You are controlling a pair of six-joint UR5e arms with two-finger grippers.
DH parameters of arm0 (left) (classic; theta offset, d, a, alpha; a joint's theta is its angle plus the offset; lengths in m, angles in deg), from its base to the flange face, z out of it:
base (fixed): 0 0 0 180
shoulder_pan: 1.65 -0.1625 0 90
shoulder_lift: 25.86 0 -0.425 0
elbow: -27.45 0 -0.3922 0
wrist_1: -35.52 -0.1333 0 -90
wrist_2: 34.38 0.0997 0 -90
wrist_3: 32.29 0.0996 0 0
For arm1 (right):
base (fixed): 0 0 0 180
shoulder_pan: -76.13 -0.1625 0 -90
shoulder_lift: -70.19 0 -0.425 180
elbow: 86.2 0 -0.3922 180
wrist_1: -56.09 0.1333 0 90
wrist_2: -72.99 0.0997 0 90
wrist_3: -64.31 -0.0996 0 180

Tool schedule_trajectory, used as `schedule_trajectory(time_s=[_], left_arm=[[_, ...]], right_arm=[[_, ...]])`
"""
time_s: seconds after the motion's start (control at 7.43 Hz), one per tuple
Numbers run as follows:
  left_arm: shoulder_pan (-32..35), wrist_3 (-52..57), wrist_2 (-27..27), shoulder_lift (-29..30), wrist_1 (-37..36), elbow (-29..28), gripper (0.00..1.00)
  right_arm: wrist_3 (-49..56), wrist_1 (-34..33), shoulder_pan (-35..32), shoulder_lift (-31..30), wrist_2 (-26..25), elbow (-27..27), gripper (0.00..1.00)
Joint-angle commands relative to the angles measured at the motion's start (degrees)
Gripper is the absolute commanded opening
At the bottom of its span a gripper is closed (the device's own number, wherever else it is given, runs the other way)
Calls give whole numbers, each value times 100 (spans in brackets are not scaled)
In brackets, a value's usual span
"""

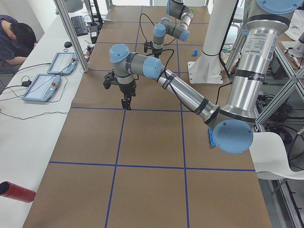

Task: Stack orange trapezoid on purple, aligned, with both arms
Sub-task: 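Lower the orange block onto the purple block, aligning their edges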

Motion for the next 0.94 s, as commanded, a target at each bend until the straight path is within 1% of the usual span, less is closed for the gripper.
schedule_trajectory(time_s=[0.0, 0.13, 0.4, 0.54, 0.67, 0.81], left_arm=[[-1, -3, -3, 0, 0, 12, 100], [8, -3, -4, 0, 0, 12, 100], [8, -3, -4, 0, 0, 4, 100], [-1, -3, -4, 0, 0, 4, 100], [-1, -3, -4, 0, 0, 4, 100], [-1, -3, -4, 0, 0, 12, 100]], right_arm=[[-10, 11, 45, -7, -37, 43, 0], [-1, 11, 54, 1, -38, 113, 0], [34, 273, 63, -7, -46, 298, 0], [69, 292, 54, 1, -29, 307, 0], [78, 292, 54, -7, -46, 307, 99], [78, 292, 54, 19, -29, 290, 100]])
